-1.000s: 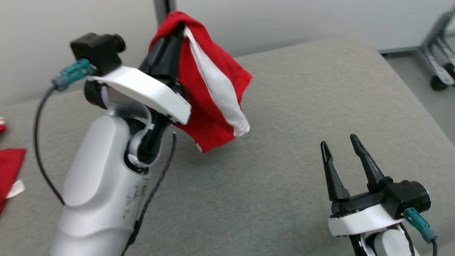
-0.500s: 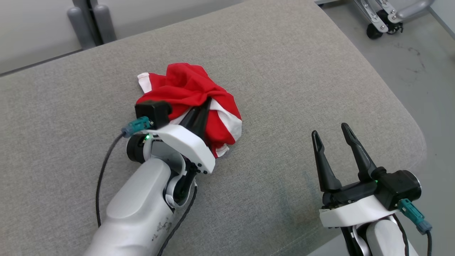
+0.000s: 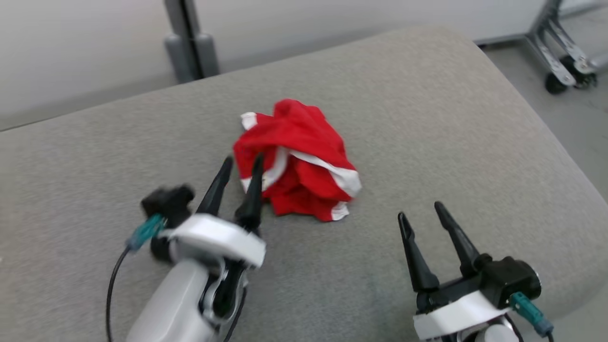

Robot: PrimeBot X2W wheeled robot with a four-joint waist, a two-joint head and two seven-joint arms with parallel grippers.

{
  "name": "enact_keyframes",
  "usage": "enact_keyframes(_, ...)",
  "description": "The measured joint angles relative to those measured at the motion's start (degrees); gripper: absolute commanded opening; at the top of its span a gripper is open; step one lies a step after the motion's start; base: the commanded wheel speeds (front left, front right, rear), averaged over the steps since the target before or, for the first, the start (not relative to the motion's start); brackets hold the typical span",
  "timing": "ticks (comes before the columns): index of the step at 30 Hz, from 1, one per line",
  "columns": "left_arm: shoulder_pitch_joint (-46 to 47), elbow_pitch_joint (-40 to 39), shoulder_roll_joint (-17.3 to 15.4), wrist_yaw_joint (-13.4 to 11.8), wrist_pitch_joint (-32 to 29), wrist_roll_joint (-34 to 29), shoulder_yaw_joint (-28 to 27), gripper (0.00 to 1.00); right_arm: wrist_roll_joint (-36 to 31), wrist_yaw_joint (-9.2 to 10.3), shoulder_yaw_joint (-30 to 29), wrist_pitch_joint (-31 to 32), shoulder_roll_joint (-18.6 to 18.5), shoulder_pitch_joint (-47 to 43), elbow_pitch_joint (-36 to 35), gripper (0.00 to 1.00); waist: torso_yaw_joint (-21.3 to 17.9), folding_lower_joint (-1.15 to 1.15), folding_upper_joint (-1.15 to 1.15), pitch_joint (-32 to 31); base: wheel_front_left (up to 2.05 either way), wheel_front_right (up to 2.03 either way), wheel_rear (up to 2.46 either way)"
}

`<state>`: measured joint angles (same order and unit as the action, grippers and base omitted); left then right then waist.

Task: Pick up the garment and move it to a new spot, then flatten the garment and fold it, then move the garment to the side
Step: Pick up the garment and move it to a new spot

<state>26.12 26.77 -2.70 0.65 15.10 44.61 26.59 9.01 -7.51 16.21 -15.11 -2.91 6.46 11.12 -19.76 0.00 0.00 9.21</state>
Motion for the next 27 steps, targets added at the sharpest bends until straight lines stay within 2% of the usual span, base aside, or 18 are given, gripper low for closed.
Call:
enact_keyframes(6,-13.2,-5.4,-0.1,-1.2,0.0,-8.3,-9.9,1.0,-0.1,0.0,1.1,0.0,-0.7,-2.5,1.1,1.0,6.6,0.0,0.0,-4.1,0.0,0.0,0.0)
enact_keyframes(12,-22.6,-12.9,-0.2,-1.7,0.0,-15.3,-13.9,1.0,-0.3,0.0,-0.1,0.0,-1.1,-4.6,1.3,1.0,13.2,0.0,0.0,-7.6,0.0,0.0,0.0)
enact_keyframes(15,-26.4,-18.0,-0.1,-2.9,0.0,-20.3,-15.2,1.0,-1.3,0.0,-2.1,0.0,-0.9,-5.6,0.7,1.0,15.6,0.0,0.0,-9.6,0.0,0.0,0.0)
enact_keyframes(20,-31.9,-25.5,-0.1,-5.8,0.0,-28.9,-17.4,1.0,-3.4,0.0,-5.7,0.0,-0.4,-8.8,-2.7,1.0,18.3,0.0,0.0,-12.2,0.0,0.0,0.0)
enact_keyframes(23,-35.0,-27.6,-0.1,-7.9,0.0,-30.3,-19.1,1.0,-3.7,0.01,-7.3,0.0,-0.4,-11.3,-5.2,1.0,19.1,0.0,0.0,-13.3,0.0,0.0,0.0)
enact_keyframes(27,-38.1,-28.9,-0.1,-7.9,0.0,-31.5,-18.9,1.0,-3.6,-0.03,-7.8,0.0,-0.6,-14.2,-6.8,1.0,19.4,-0.01,0.0,-13.7,0.0,0.0,0.0)
